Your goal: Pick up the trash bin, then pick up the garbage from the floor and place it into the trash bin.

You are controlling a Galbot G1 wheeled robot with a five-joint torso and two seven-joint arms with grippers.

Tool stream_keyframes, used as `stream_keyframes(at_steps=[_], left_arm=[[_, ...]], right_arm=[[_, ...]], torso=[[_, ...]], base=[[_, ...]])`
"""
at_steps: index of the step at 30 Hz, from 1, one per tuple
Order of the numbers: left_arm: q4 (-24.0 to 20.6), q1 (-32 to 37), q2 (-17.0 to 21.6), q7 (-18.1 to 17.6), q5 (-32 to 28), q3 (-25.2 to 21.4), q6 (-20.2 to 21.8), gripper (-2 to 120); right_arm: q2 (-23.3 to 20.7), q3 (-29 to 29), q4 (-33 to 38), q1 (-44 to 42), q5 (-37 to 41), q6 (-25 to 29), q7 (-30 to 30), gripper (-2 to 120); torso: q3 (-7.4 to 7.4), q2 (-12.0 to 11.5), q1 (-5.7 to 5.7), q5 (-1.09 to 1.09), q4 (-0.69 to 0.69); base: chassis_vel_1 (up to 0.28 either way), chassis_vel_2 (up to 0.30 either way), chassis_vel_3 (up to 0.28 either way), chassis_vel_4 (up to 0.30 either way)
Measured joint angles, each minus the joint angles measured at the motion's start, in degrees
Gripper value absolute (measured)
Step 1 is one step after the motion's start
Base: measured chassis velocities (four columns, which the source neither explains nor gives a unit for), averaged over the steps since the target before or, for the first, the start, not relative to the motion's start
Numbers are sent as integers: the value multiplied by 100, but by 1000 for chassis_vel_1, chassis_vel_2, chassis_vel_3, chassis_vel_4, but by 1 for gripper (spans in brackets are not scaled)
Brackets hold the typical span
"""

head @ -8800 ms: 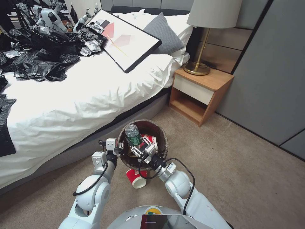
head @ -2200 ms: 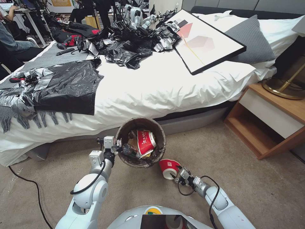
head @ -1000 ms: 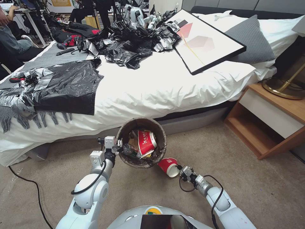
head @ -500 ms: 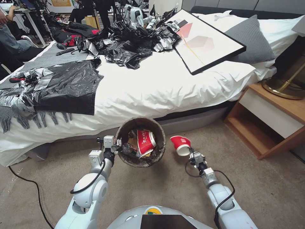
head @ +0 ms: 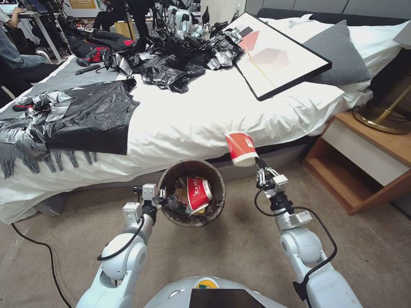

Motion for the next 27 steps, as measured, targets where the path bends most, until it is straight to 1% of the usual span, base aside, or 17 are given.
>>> stream_keyframes(at_steps=[1, 2, 3, 5, 6, 8, 9, 13, 14, 16, 19, 20, 27], left_arm=[[0, 7, -1, -11, 0, 11, 17, 2], [0, 7, -1, -11, 0, 11, 17, 2], [0, 25, 6, -22, 0, 34, 48, 2], [-18, 69, 30, -58, -49, 80, 145, 2], [-18, 69, 30, -58, -49, 80, 145, 2], [-38, 77, 35, -75, -71, 112, 193, 2], [-38, 77, 35, -75, -71, 112, 193, 2], [-57, 93, 42, -100, -76, 169, 249, 2], [-57, 93, 42, -100, -76, 169, 249, 2], [-66, 107, 41, -106, -73, 176, 257, 2], [-76, 117, 40, -108, -72, 176, 262, 2], [-82, 125, 42, -111, -72, 168, 266, 2], [-115, 131, 60, -112, -78, 147, 271, 2]], right_arm=[[-16, -67, 241, 7, 112, 24, -149, 0], [-16, -67, 241, 7, 112, 24, -149, 0], [-45, -180, 567, 8, 270, 40, -363, 0], [-264, -482, 1141, -52, 401, 29, -740, 0], [-264, -482, 1141, -52, 401, 29, -740, 0], [-474, -707, 1331, -77, 350, -65, -868, 0], [-474, -707, 1331, -77, 350, -65, -868, 0], [-820, -1225, 1285, -48, 105, -203, -911, 0], [-820, -1225, 1285, -48, 105, -203, -911, 0], [-911, -1444, 1176, -61, -18, -211, -912, 0], [-945, -1575, 1097, -85, -104, -211, -911, 0], [-963, -1719, 965, -139, -197, -205, -913, 0], [-974, -1847, 611, -334, -404, -77, -923, 0]], torso=[[0, 0, 0, -1, 0], [0, 0, 0, -1, 0], [0, 0, 0, -1, 0], [0, 0, 0, -1, 0], [0, 0, 0, -1, 0], [0, 0, 0, 0, -2], [0, 0, 0, 0, -2], [0, 0, 0, 0, 0], [0, 0, 0, 0, 0], [0, 0, 0, 0, 0], [0, 0, 0, 0, 0], [0, 0, 0, 0, 0], [0, 0, 0, 0, -1]], base=[[0, 0, 0, 0], [0, 0, 0, 0], [0, 0, 0, 0], [0, 0, 0, 0], [0, 0, 0, 0], [0, 0, 0, 0], [0, 0, 0, 0], [0, 0, 0, 0], [0, 0, 0, 0], [0, 0, 0, 0], [0, 0, 0, 0], [0, 0, 0, 0], [0, 0, 0, 0]])
